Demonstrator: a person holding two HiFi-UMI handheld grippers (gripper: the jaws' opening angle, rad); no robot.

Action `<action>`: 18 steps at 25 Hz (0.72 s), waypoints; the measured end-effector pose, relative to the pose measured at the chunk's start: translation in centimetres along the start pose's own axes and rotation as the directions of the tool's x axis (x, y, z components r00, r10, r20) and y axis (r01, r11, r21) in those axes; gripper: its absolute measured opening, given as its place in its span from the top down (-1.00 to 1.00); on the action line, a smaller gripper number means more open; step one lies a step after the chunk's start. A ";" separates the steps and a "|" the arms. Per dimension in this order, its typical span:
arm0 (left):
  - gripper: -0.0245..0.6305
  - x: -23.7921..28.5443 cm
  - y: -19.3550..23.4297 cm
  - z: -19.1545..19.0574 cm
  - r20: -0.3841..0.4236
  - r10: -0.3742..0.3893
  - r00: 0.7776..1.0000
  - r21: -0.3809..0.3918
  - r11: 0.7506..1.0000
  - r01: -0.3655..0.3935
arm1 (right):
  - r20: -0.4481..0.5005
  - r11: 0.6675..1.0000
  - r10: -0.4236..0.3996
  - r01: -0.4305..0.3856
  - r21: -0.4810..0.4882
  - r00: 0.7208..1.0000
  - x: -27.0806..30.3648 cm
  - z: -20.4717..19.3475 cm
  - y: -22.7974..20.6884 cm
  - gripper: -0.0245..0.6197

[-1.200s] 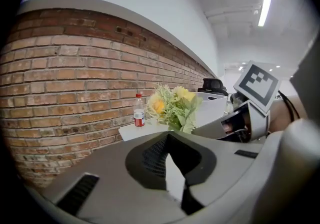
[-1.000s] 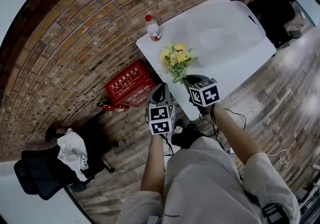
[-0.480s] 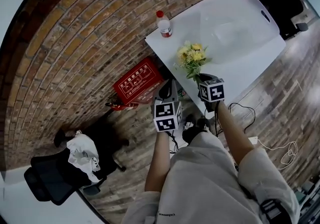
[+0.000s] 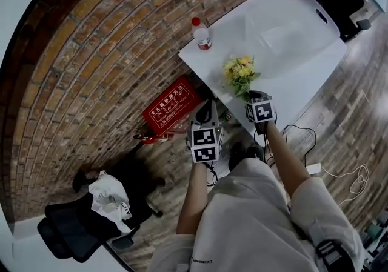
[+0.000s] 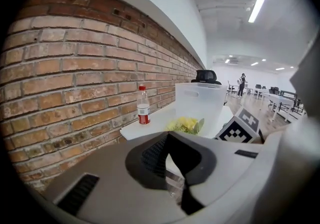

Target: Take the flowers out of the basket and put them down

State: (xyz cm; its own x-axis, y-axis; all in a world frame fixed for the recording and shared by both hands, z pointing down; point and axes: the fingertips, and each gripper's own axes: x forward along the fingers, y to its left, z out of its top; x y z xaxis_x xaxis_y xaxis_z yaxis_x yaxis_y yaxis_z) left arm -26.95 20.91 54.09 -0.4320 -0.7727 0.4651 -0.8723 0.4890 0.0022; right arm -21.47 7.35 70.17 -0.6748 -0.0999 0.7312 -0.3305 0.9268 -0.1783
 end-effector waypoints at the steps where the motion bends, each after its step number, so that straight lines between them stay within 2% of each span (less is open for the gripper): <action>1: 0.85 -0.1 0.2 0.0 -0.002 -0.005 1.000 0.012 1.000 0.005 | -0.004 1.000 -0.022 0.022 -0.004 1.000 -0.1 -0.2 -0.1 0.71; 13: 0.85 -1.3 4.9 -0.1 0.024 -0.001 1.000 -0.040 0.999 0.002 | -0.019 0.991 -0.130 0.130 -0.028 0.991 0.9 -0.5 -0.6 0.61; 18: 0.85 -1.9 5.6 0.7 0.032 -0.041 0.999 -0.040 0.998 0.042 | -0.034 0.987 -0.159 0.159 -0.012 0.987 0.7 -0.6 -0.5 0.52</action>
State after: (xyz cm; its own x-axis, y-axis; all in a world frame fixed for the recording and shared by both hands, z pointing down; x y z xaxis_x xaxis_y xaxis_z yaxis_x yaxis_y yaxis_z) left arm -31.22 24.85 52.65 -0.4029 -0.8046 0.4362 -0.8799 0.4717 0.0575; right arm -21.42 6.99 71.16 -0.5907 -0.2338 0.7723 -0.4256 0.9034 -0.0520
